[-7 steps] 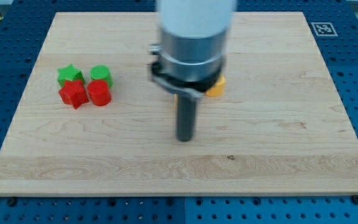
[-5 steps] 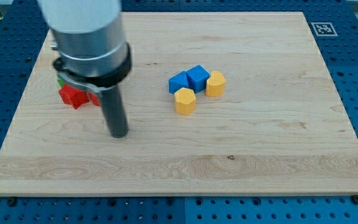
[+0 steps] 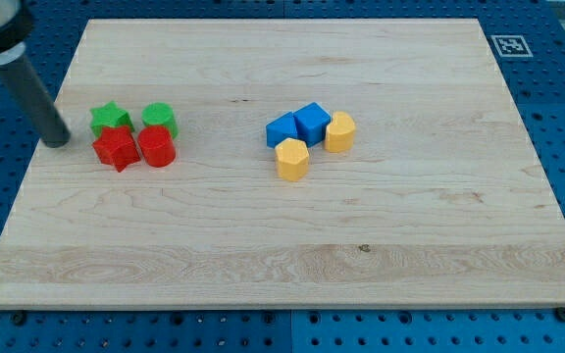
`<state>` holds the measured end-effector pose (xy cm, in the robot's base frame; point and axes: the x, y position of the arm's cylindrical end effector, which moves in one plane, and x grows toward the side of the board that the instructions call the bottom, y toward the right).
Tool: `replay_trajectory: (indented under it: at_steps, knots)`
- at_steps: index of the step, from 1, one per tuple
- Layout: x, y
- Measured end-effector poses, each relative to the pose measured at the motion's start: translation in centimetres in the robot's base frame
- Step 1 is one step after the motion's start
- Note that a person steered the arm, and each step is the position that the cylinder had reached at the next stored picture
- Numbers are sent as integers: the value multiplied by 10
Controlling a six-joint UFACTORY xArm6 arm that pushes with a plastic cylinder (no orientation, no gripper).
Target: Move the red circle below the yellow hexagon
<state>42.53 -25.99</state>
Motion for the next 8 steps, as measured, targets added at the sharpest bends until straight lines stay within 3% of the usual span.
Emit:
replay_trajectory:
  at_steps: [1, 2, 3, 5, 6, 8]
  knots:
    - [8, 69]
    - [45, 137]
    - [55, 165]
    - [47, 135]
    - [13, 137]
    - [22, 189]
